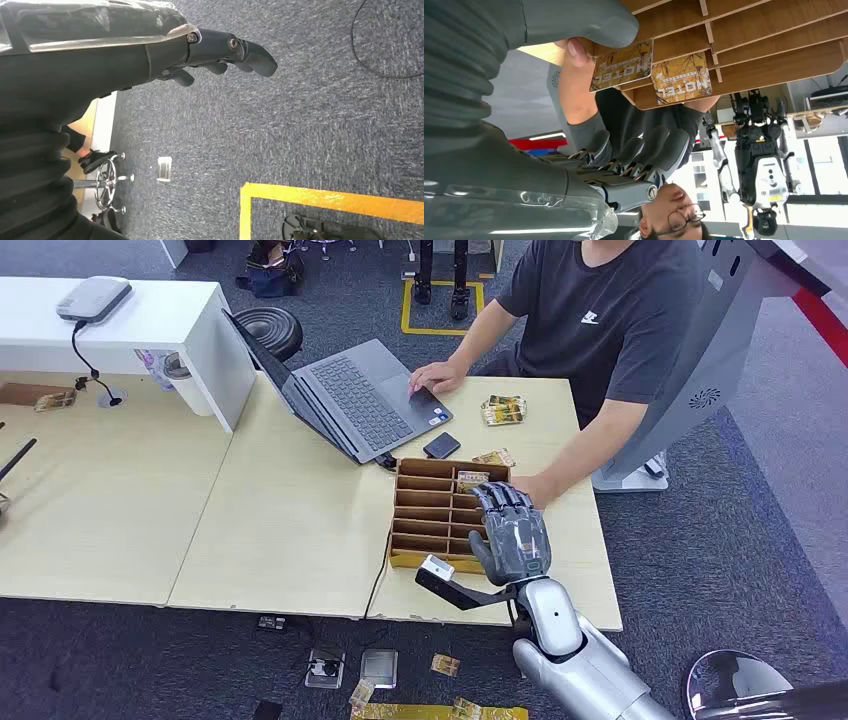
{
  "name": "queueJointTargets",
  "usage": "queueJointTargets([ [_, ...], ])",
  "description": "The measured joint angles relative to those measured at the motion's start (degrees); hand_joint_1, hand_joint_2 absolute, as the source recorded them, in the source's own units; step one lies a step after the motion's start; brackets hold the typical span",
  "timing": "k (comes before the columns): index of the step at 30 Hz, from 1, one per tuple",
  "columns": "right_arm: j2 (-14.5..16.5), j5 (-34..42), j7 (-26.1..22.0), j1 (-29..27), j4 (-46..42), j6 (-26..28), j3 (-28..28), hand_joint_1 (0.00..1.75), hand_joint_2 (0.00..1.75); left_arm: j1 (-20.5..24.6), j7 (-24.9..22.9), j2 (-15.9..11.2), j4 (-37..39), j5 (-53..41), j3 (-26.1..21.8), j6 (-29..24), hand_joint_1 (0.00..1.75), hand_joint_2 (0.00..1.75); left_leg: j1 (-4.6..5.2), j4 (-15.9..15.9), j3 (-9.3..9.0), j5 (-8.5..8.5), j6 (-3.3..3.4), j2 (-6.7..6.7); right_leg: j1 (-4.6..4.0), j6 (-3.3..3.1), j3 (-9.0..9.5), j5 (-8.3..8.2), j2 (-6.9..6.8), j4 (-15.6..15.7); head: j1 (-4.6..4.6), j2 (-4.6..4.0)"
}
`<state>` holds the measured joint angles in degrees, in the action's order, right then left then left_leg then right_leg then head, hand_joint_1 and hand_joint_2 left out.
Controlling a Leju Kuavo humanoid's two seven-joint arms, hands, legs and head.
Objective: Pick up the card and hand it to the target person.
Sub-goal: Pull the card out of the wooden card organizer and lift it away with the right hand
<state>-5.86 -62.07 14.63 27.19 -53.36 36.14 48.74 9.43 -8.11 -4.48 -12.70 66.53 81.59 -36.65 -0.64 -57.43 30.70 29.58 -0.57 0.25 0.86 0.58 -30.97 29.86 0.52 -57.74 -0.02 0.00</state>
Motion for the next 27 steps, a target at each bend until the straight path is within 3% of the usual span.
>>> queueJointTargets([
  [6, 0.1, 1.1, -0.8, 1.0, 1.9, 0.5, -0.1, 0.55, 1.75, 0.4, -0.5, 0.0, 0.0, -0.5, 0.0, 0.0, 0.0, 1.75, 0.0, 0.0, 0.0, 0.0, 0.0, 0.0, 0.0, 0.0, 0.01, 0.0, 0.0, 0.0, -0.04, 0.0],
  [13, 0.8, 1.8, -1.7, 2.0, 5.2, 0.8, -0.3, 0.64, 1.75, 0.7, -0.9, 0.0, 0.0, -0.7, 0.0, 0.0, 0.0, 1.75, 0.0, 0.0, 0.01, 0.0, 0.0, 0.0, 0.0, 0.0, 0.0, 0.0, 0.0, 0.0, -0.03, 0.0],
  [14, 1.0, 1.9, -1.8, 2.1, 5.8, 0.9, -0.3, 0.69, 1.75, 0.7, -0.9, 0.0, 0.0, -0.7, 0.1, -0.1, 0.0, 1.75, 0.0, 0.0, 0.01, 0.0, 0.0, 0.0, 0.0, 0.0, 0.0, 0.0, 0.0, 0.0, -0.02, 0.0],
  [15, 1.2, 2.0, -2.0, 2.3, 6.5, 0.9, -0.3, 0.9, 1.75, 0.7, -0.9, 0.0, 0.0, -0.7, 0.1, -0.1, 0.0, 1.75, 0.0, 0.0, 0.01, 0.0, 0.0, 0.0, 0.0, 0.0, 0.0, 0.0, 0.0, 0.0, -0.01, 0.0],
  [18, 1.7, 2.1, -2.5, 2.8, 7.9, 1.0, -0.3, 1.67, 1.75, 0.7, -0.9, 0.1, 0.0, -0.7, 0.1, -0.1, 0.0, 1.75, 0.0, 0.0, 0.01, 0.0, 0.0, 0.01, 0.0, 0.0, 0.0, 0.0, -0.01, 0.0, 0.01, 0.0],
  [19, 1.8, 2.2, -2.8, 2.9, 8.3, 1.0, -0.3, 1.75, 1.75, 0.7, -0.9, 0.1, 0.0, -0.7, 0.1, -0.1, 0.0, 1.75, 0.0, 0.0, 0.01, 0.0, 0.0, 0.01, 0.0, 0.0, 0.0, 0.0, -0.01, 0.0, -0.01, 0.0],
  [27, 3.0, 3.9, -4.7, 4.2, 11.5, 2.2, -0.3, 1.75, 1.75, 0.7, -0.9, 0.1, 0.0, -0.7, 0.1, -0.1, 0.0, 1.75, 0.0, 0.0, -0.01, 0.0, 0.0, 0.0, 0.0, 0.0, 0.01, 0.0, 0.0, 0.0, -0.04, 0.0],
])
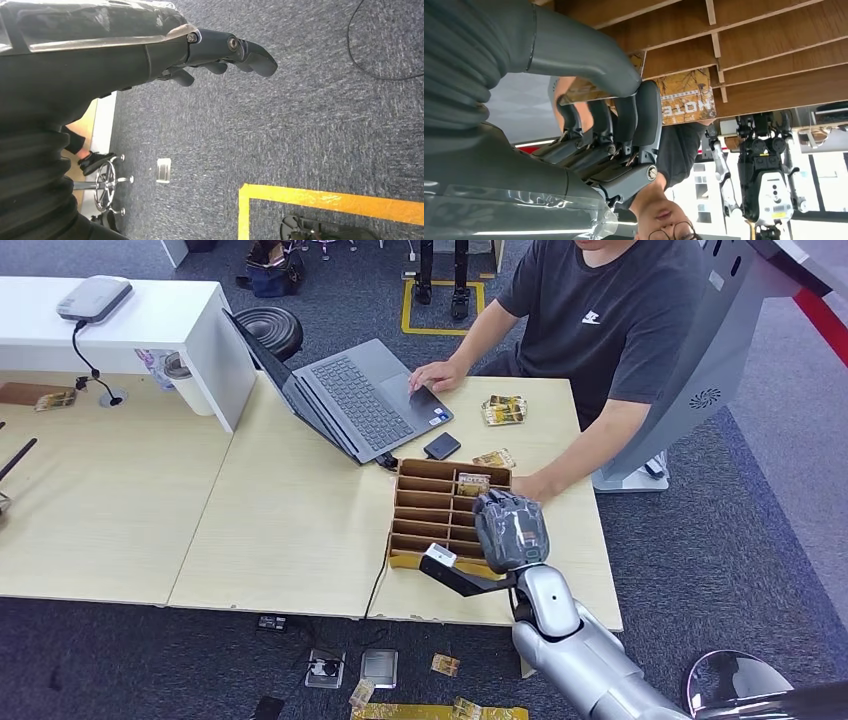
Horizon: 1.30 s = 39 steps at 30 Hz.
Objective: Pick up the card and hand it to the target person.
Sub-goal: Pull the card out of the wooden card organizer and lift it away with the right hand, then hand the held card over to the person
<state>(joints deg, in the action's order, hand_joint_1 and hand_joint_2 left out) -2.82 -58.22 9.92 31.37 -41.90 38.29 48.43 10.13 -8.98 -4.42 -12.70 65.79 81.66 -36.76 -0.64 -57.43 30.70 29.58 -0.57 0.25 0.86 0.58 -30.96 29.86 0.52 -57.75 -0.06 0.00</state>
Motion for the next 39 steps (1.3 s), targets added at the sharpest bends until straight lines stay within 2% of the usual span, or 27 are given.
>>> queueJointTargets([
  [13, 0.8, -1.3, 0.4, 0.6, 0.8, 1.8, -0.3, 1.75, 1.75, -0.1, 0.4, 0.0, 0.0, 0.2, 0.0, 0.0, 0.0, 1.75, 0.0, 0.0, -0.01, 0.0, 0.0, 0.01, 0.0, 0.0, 0.02, 0.0, -0.01, 0.0, -0.04, 0.0],
  [29, -1.9, -7.8, 5.6, -1.1, -24.0, 1.8, -2.2, 1.75, 1.75, -0.5, 0.7, 0.0, 0.0, 1.0, 0.0, -0.5, 0.0, 1.75, 0.0, 0.0, -0.04, 0.0, 0.0, -0.06, 0.0, 0.0, 0.02, 0.0, 0.04, 0.0, 0.01, 0.0],
  [39, -2.5, -6.4, 5.1, -0.3, -29.8, 1.7, -2.4, 1.64, 1.75, -0.5, 0.8, 0.1, 0.0, 1.4, 0.0, -0.8, 0.0, 1.75, 0.0, 0.0, -0.04, 0.0, 0.0, -0.06, 0.0, 0.01, 0.02, -0.01, 0.03, 0.0, 0.07, 0.0],
])
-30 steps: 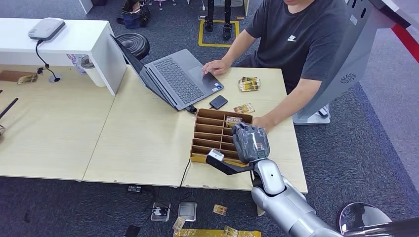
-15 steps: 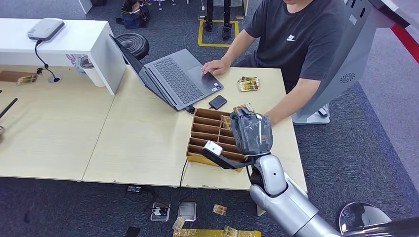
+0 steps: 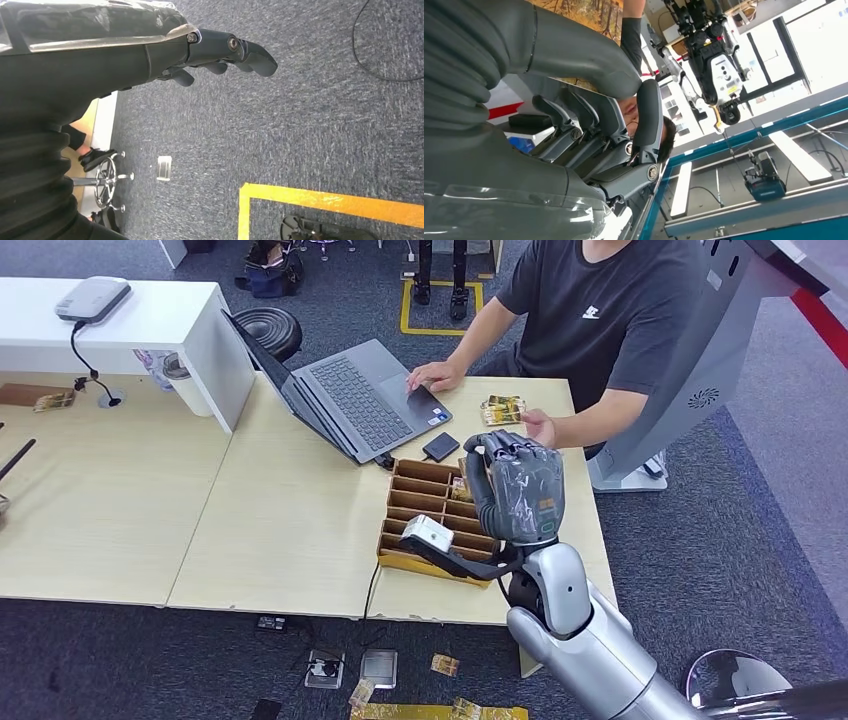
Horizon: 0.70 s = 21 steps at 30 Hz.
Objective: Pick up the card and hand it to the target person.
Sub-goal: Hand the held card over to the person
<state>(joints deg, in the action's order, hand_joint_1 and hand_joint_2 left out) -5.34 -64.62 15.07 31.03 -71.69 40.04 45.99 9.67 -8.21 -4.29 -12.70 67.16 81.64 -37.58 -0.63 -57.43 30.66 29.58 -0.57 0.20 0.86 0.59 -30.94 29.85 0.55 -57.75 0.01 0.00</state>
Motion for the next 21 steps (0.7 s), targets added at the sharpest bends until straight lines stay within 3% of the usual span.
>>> queueJointTargets([
  [7, 1.4, 4.4, -4.1, 4.5, 8.0, -0.1, -0.1, 1.75, 1.75, 0.6, -0.1, 0.6, 0.0, -0.7, 0.0, 0.0, 0.0, 1.75, 0.0, 0.0, 0.0, -0.01, 0.0, 0.03, 0.0, 0.02, 0.02, -0.02, -0.01, 0.0, -0.06, 0.0],
  [16, 5.0, 2.3, -7.1, 9.8, 24.3, -0.1, -3.0, 1.73, 1.75, 1.4, -0.6, 1.4, 0.0, -2.4, 0.1, 0.0, 0.0, 1.75, 0.0, 0.0, 0.03, -0.02, 0.0, 0.05, 0.0, 0.04, 0.0, -0.03, -0.02, 0.0, -0.04, 0.0],
  [17, 5.3, 2.3, -7.0, 10.4, 25.9, -0.1, -3.2, 1.64, 1.75, 1.5, -0.7, 1.5, 0.0, -2.4, 0.1, 0.0, 0.0, 1.75, 0.0, 0.0, 0.03, -0.02, 0.0, 0.05, 0.0, 0.04, 0.0, -0.03, -0.02, 0.0, -0.05, 0.0],
  [20, 6.5, 2.0, -6.4, 11.9, 30.6, -0.1, -3.7, 0.35, 1.75, 1.6, -0.8, 1.7, 0.0, -2.5, 0.1, 0.0, 0.0, 1.75, 0.0, 0.0, 0.03, -0.02, 0.0, 0.04, 0.0, 0.04, 0.0, -0.03, -0.02, 0.0, -0.03, 0.0],
  [21, 6.9, 1.8, -6.0, 12.3, 32.2, -0.1, -3.9, 0.0, 1.75, 1.6, -0.9, 1.8, 0.0, -2.5, 0.1, 0.0, 0.0, 1.75, 0.0, 0.0, 0.02, -0.02, 0.0, 0.04, 0.0, 0.04, 0.0, -0.03, -0.02, 0.0, -0.02, 0.0],
])
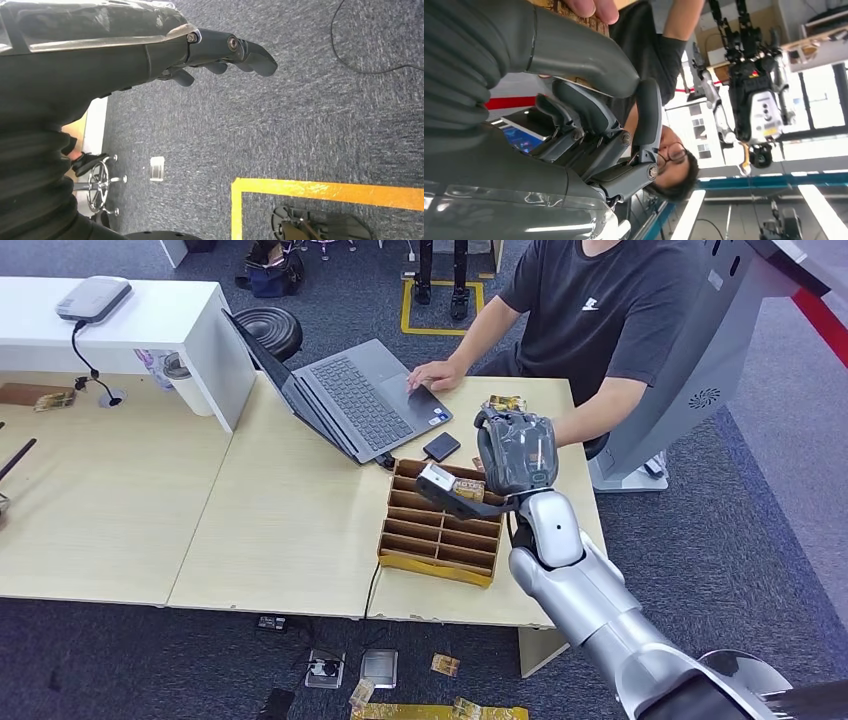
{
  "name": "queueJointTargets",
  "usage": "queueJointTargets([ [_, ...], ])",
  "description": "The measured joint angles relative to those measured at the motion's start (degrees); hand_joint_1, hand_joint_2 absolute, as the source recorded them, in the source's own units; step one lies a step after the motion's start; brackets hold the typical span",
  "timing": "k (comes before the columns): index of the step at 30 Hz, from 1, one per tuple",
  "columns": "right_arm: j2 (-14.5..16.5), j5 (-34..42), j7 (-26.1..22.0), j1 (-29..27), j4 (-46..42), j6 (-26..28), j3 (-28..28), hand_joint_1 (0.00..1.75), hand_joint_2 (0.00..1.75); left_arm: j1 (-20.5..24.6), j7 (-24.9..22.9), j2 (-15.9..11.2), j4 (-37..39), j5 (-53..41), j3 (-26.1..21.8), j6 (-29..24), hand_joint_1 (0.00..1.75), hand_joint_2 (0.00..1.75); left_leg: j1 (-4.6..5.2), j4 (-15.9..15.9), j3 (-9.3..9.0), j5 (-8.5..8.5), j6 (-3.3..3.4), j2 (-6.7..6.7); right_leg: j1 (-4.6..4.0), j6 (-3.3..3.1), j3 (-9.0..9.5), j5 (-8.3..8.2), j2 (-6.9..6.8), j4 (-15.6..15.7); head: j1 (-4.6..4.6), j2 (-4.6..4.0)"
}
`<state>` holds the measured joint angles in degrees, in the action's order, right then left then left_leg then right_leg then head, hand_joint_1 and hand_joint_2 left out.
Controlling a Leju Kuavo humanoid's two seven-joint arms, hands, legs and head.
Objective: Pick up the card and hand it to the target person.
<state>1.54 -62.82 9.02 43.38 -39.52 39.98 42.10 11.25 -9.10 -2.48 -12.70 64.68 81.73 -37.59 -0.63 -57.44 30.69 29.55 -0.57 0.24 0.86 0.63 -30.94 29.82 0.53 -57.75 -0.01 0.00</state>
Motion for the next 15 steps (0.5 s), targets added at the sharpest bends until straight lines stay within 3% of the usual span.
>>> queueJointTargets([
  [7, 0.9, -4.3, 1.0, 0.5, 4.1, 0.1, -1.4, 0.0, 1.75, 0.0, -0.1, 0.2, 0.0, 0.0, 0.0, 0.2, 0.0, 1.75, 0.0, 0.0, 0.0, 0.0, 0.0, 0.0, 0.0, 0.0, -0.01, 0.0, 0.0, 0.0, -0.04, 0.0],
  [15, 1.2, -5.8, -3.8, -3.4, 0.5, 0.1, -5.1, 0.0, 1.75, 0.0, 0.1, 0.2, 0.0, 0.8, 0.1, 0.4, 0.0, 1.75, 0.0, 0.0, 0.0, 0.0, 0.0, 0.0, 0.0, 0.0, -0.01, 0.0, 0.0, 0.0, -0.02, 0.0],
])
